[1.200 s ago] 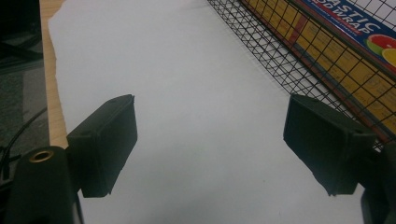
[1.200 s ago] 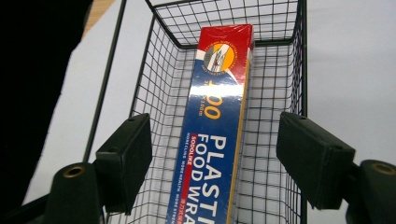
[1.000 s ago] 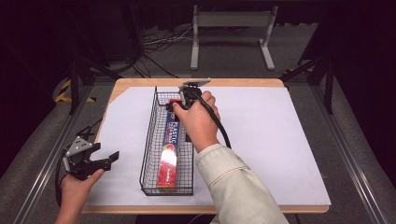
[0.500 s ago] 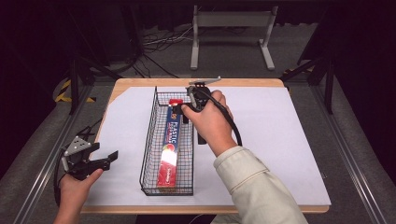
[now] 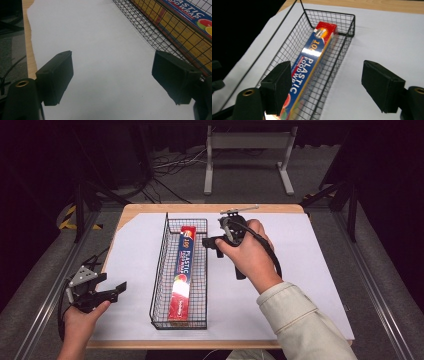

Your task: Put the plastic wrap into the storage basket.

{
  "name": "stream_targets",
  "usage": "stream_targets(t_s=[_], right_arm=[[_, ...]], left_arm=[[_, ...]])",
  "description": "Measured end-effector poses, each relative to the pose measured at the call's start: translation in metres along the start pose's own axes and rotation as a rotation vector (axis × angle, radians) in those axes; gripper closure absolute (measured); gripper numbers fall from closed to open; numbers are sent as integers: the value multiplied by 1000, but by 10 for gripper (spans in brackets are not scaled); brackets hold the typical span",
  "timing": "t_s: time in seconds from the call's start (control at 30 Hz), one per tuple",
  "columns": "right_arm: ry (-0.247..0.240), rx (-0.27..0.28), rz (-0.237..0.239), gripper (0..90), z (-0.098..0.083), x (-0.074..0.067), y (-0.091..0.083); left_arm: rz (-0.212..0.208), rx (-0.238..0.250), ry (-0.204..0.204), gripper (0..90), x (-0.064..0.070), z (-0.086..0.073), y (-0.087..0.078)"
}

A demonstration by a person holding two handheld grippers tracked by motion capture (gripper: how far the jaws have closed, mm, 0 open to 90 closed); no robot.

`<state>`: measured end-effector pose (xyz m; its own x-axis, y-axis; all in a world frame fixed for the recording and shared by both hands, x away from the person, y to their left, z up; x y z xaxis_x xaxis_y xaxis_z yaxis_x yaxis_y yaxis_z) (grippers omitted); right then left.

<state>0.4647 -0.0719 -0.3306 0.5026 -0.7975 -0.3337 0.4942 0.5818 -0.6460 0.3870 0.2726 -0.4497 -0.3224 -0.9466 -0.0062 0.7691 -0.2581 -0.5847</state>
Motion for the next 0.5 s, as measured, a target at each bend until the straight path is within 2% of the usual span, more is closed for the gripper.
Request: stream_targets(t_s=[0.27, 0.37, 0.5], right_arm=[[-9, 38, 25, 250, -1, 16, -23], [-33, 43, 19, 249, -2, 23, -32], [-32, 56, 21, 241, -3, 34, -45]], left_arm=[[1, 1, -1, 180, -1, 0, -1], [2, 1, -1, 180, -2, 0, -1], [1, 1, -1, 181, -2, 0, -1]])
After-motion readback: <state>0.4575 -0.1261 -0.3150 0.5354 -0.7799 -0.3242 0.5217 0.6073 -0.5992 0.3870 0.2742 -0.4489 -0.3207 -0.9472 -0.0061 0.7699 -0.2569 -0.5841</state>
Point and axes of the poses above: each handheld gripper's, and its own axes: y roughly forward along the jaws, z roughly out of its top, x roughly to its right, the point moved 7 cm from there along y, roughly forward along the jaws, and after that the axes turned 10 degrees about z, right-handed, at the moved point
